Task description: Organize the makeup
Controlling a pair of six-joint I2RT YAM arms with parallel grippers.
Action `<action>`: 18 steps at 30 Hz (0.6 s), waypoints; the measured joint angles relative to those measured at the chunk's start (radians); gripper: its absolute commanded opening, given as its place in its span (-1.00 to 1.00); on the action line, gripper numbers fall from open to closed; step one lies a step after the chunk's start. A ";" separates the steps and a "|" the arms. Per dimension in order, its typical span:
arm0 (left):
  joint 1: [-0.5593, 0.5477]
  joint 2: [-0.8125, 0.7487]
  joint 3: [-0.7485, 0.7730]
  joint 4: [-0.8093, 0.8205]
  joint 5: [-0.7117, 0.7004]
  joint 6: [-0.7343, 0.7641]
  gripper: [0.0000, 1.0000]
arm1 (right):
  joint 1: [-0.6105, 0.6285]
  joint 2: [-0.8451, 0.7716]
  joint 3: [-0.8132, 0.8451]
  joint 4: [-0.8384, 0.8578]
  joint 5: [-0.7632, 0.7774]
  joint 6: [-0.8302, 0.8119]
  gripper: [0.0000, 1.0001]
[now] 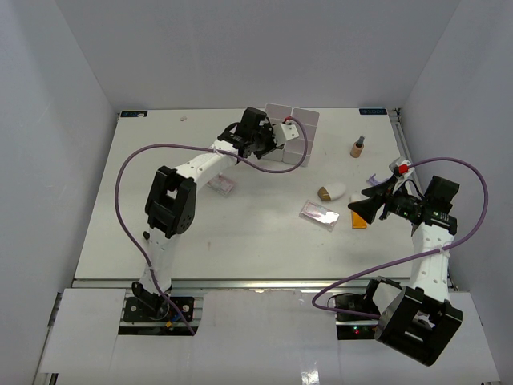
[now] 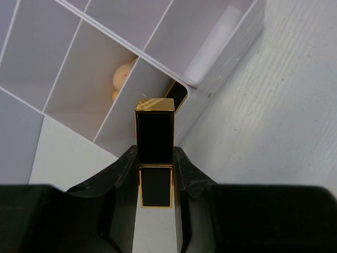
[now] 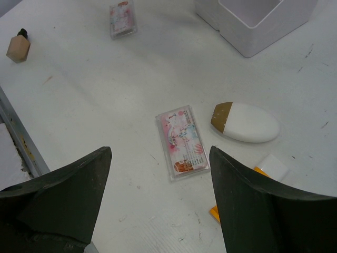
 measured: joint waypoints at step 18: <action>0.000 0.025 -0.020 0.267 0.012 0.156 -0.74 | 0.000 0.001 0.000 0.000 -0.003 0.000 0.63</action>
